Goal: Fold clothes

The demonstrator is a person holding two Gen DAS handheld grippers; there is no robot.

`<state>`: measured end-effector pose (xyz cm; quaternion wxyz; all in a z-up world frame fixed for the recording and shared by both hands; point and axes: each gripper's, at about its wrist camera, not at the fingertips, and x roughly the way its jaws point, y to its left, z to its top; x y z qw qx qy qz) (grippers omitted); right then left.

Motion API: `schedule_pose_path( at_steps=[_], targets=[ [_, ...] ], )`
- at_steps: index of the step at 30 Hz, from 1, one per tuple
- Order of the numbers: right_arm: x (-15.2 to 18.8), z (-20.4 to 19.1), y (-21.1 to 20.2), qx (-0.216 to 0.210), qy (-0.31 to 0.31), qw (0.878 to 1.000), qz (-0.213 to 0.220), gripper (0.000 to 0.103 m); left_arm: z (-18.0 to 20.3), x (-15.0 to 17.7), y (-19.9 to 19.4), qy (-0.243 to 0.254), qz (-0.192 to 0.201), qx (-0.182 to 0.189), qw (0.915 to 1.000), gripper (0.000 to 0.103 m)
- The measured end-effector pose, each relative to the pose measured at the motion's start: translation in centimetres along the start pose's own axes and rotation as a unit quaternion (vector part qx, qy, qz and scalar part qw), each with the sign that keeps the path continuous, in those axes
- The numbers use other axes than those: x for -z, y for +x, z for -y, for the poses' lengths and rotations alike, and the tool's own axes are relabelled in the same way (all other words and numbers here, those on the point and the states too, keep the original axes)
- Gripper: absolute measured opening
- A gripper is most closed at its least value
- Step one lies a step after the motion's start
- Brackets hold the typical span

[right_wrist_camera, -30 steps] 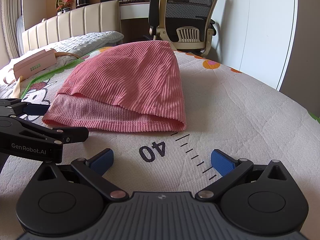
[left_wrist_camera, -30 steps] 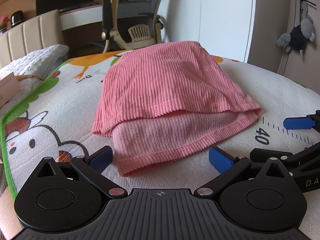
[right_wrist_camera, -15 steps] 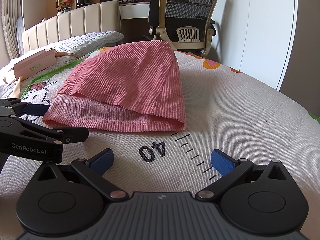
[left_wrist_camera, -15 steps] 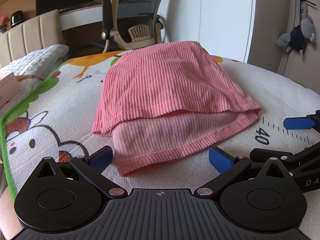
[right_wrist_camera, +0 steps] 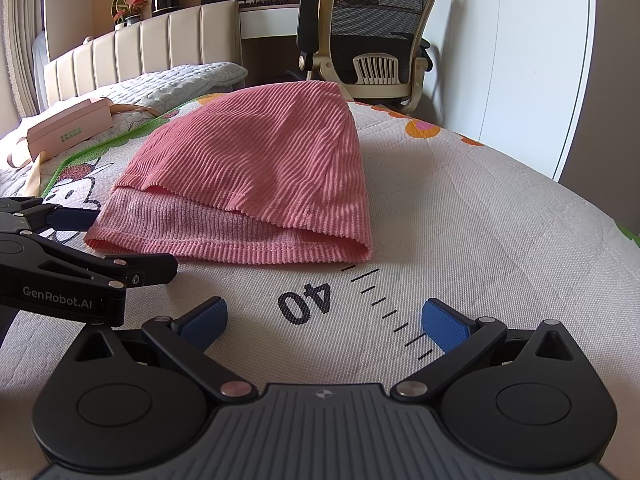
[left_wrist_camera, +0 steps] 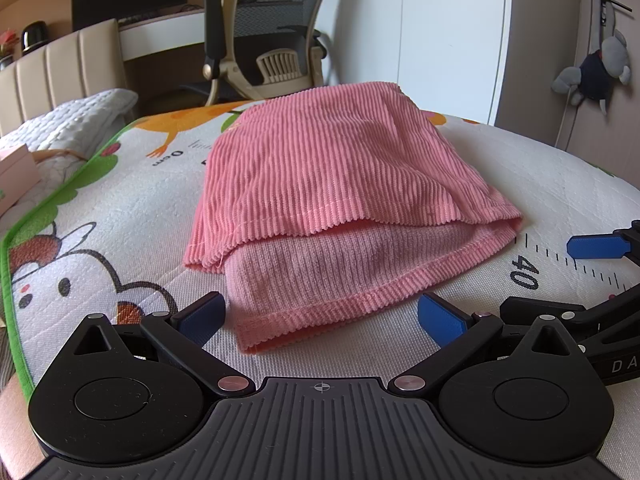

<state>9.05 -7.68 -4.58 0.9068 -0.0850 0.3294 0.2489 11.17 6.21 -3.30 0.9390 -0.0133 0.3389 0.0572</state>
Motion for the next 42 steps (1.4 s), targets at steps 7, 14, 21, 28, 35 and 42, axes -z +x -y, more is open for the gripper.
schedule_pose_path(
  at_steps=[7, 14, 21, 28, 35, 42],
  targets=[
    [0.0, 0.1, 0.0, 0.0, 0.0, 1.0, 0.0, 0.103, 0.0, 0.0, 0.0, 0.0, 0.0, 0.0, 1.0, 0.103],
    [0.0, 0.1, 0.0, 0.0, 0.0, 1.0, 0.0, 0.103, 0.0, 0.0, 0.0, 0.0, 0.0, 0.0, 1.0, 0.103],
    [0.0, 0.2, 0.0, 0.0, 0.0, 1.0, 0.0, 0.103, 0.0, 0.0, -0.1, 0.001, -0.001, 0.002, 1.0, 0.103],
    [0.0, 0.2, 0.0, -0.001, 0.0, 1.0, 0.0, 0.103, 0.1, 0.0, -0.1, 0.002, -0.001, 0.004, 1.0, 0.103],
    [0.0, 0.2, -0.1, -0.002, 0.001, 1.0, 0.001, 0.103, -0.3, 0.5, -1.1, 0.009, -0.014, 0.018, 0.9997, 0.103],
    [0.0, 0.2, -0.1, -0.002, 0.001, 1.0, 0.001, 0.103, -0.2, 1.0, -1.7, 0.009, -0.018, 0.016, 0.9997, 0.103]
  ],
)
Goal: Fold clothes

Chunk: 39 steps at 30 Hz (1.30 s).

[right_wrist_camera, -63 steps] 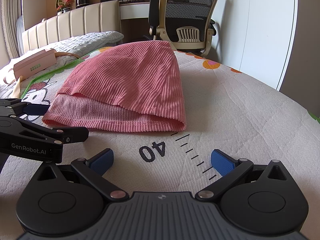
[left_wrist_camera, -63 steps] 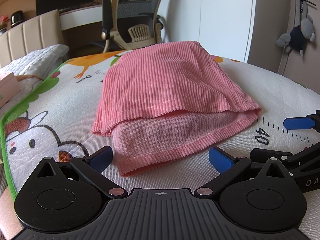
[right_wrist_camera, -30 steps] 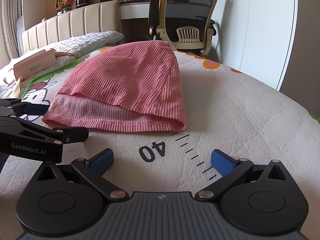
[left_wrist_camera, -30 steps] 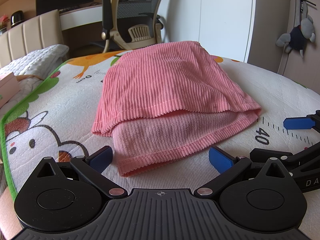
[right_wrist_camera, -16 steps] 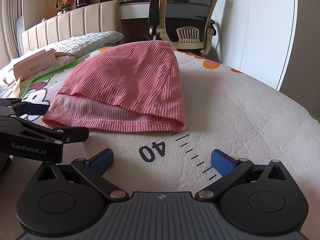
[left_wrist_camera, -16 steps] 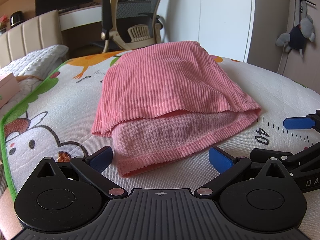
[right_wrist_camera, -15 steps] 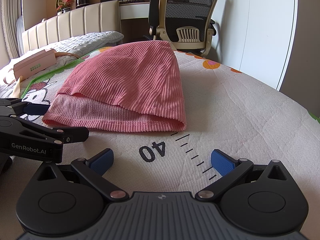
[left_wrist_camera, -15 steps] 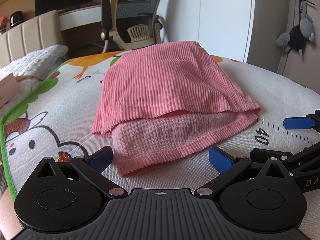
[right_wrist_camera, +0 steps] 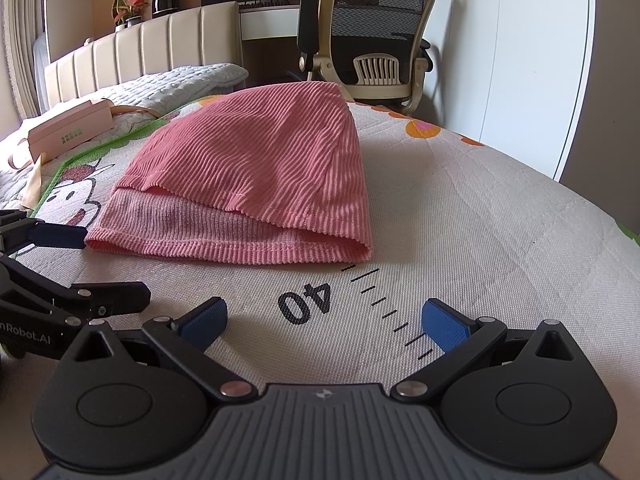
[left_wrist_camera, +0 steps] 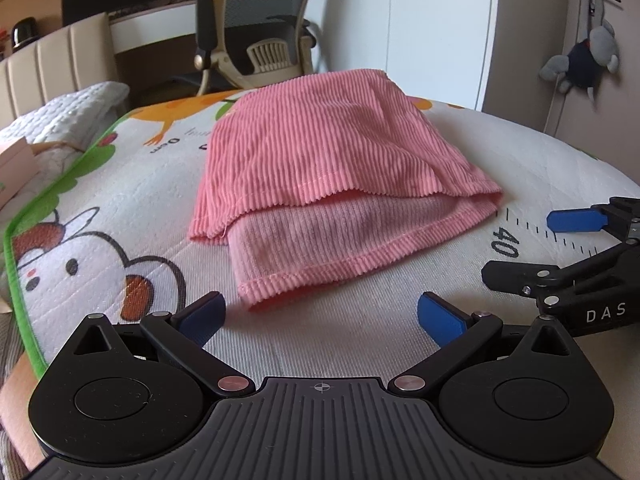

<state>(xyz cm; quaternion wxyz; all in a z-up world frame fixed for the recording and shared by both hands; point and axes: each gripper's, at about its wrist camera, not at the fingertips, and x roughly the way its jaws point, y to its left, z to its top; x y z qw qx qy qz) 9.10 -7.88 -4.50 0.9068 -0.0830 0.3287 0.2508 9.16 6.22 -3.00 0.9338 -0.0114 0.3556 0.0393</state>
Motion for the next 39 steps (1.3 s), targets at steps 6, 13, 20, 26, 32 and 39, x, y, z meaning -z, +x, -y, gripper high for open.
schedule_pose_path(
  at_steps=[6, 13, 20, 26, 32, 39],
  targets=[
    [-0.03, -0.06, 0.02, 0.001, 0.0, 1.0, 0.0, 0.103, 0.01, 0.14, -0.09, -0.002, 0.006, 0.0, 1.0, 0.103],
    [-0.01, -0.05, 0.02, 0.001, 0.0, 1.0, 0.0, 0.103, 0.02, 0.26, -0.13, -0.004, 0.01, 0.0, 0.9999, 0.103],
    [-0.01, -0.01, 0.01, 0.0, 0.0, 1.0, 0.0, 0.103, -0.01, 0.26, -0.13, -0.005, 0.01, 0.0, 0.9999, 0.103],
    [-0.07, -0.14, 0.06, 0.002, -0.001, 1.0, -0.001, 0.103, -0.03, 0.27, -0.11, -0.004, 0.01, 0.0, 0.9999, 0.103],
    [-0.07, -0.14, 0.06, 0.002, -0.003, 1.0, -0.001, 0.103, 0.03, 0.23, -0.11, -0.006, 0.009, -0.001, 0.9999, 0.103],
    [-0.03, -0.11, 0.03, 0.002, -0.003, 1.0, -0.001, 0.103, 0.12, 0.22, -0.07, -0.007, 0.009, -0.003, 0.9999, 0.103]
  ],
)
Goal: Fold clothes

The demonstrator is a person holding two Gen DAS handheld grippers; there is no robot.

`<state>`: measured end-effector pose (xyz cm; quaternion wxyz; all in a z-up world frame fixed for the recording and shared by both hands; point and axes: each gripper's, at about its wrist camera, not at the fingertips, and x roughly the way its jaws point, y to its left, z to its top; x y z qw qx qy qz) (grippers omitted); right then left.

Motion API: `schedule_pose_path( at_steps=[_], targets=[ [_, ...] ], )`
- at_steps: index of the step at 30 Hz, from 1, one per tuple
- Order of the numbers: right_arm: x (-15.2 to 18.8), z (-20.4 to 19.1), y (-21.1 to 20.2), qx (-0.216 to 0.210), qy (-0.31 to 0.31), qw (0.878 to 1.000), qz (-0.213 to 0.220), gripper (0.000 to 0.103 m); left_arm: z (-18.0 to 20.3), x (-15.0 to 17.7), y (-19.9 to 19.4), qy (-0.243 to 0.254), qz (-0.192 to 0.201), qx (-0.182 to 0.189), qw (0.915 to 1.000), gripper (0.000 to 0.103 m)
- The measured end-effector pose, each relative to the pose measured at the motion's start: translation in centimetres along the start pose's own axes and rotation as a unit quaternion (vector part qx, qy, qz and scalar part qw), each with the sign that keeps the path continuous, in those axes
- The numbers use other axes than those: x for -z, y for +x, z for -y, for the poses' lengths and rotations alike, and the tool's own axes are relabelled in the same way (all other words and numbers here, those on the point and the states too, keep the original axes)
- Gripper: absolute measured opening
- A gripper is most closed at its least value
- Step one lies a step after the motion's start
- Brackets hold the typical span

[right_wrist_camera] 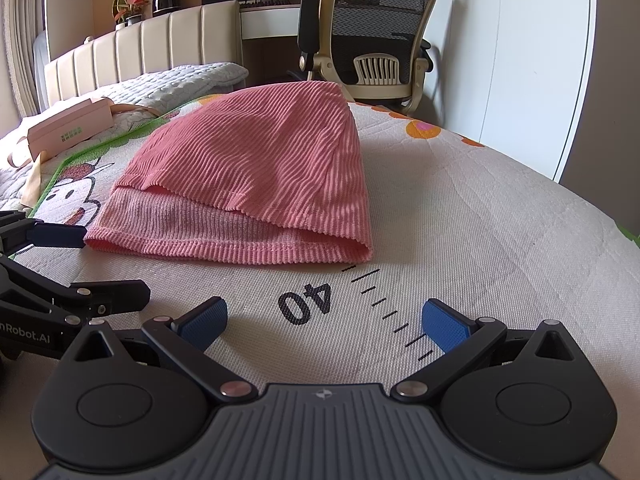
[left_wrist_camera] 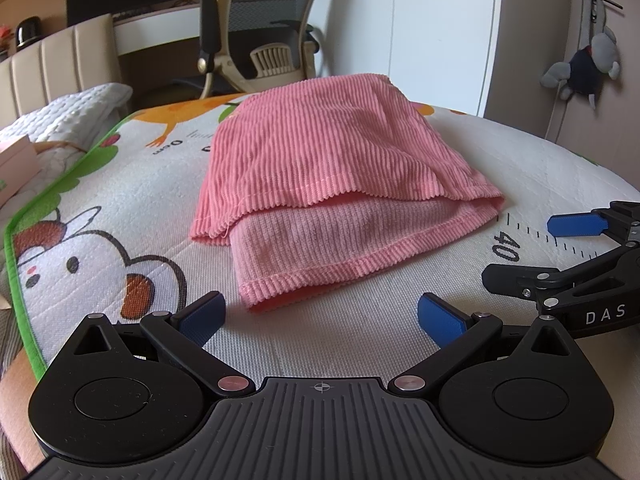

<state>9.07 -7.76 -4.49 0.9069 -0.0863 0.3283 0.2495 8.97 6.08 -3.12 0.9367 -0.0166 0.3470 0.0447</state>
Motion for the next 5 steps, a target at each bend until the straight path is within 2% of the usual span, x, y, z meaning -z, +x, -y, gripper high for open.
schedule_pose_path(
  at_steps=[5],
  targets=[
    [0.06, -0.01, -0.04, 0.0, 0.0, 1.0, 0.0, 0.103, -0.12, -0.02, -0.01, -0.002, 0.001, 0.001, 1.0, 0.103]
  ],
)
